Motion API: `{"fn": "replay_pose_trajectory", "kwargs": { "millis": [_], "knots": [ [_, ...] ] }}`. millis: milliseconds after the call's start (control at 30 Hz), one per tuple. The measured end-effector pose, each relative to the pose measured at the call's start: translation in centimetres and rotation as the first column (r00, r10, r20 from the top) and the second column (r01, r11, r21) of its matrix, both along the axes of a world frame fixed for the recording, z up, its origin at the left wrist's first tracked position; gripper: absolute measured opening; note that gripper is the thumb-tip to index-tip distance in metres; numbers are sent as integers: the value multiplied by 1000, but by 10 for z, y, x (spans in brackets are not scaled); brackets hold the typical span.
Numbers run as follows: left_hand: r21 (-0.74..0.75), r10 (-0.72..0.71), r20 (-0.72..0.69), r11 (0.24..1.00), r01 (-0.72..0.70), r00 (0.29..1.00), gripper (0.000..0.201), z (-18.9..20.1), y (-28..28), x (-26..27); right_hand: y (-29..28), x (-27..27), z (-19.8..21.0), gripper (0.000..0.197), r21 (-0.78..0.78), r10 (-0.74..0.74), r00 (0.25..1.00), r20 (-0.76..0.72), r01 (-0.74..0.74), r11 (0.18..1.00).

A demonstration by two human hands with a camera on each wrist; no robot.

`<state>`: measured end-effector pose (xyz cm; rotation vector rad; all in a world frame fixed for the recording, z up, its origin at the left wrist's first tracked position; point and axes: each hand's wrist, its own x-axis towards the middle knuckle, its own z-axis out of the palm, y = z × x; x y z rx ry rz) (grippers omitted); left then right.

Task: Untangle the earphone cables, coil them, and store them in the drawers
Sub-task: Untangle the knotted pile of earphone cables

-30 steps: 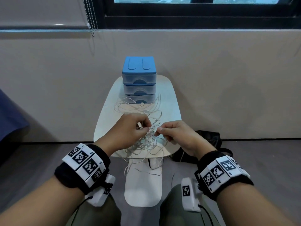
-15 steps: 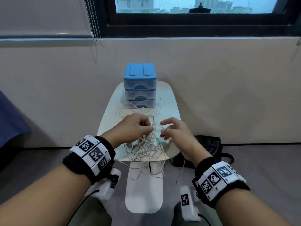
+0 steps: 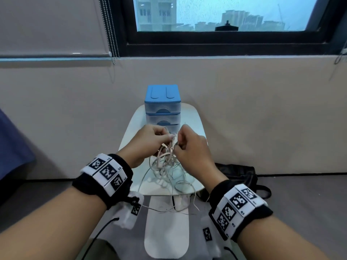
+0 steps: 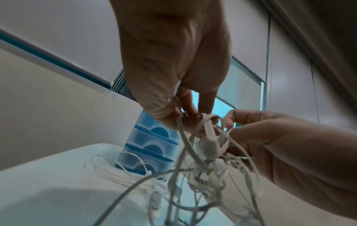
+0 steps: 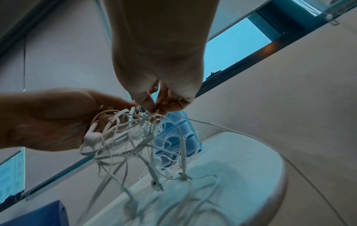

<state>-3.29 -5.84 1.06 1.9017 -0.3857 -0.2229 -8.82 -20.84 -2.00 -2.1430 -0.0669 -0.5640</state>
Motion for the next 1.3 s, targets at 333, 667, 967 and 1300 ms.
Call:
{"fn": "replay_pose_trajectory", "kwargs": {
  "millis": [333, 667, 967, 1300],
  "knots": [
    [-41, -101, -29, 994, 99, 994, 21, 3, 13, 4, -1, 13, 7, 24, 135, -40, 999, -27, 44, 990],
    [-2, -120, 6, 993, 120, 993, 23, -11, 12, 0, -2, 5, -10, 17, 201, 7, 988, -157, 25, 979],
    [53, -92, 65, 995, 88, 994, 23, -11, 11, 2, -7, -3, -8, 9, 326, 27, 980, -195, 39, 945],
    [52, 89, 46, 994, -92, 995, 24, -12, 0, 7, -10, -11, 1, 9, 342, 262, 958, -119, -209, 916]
  ]
}}
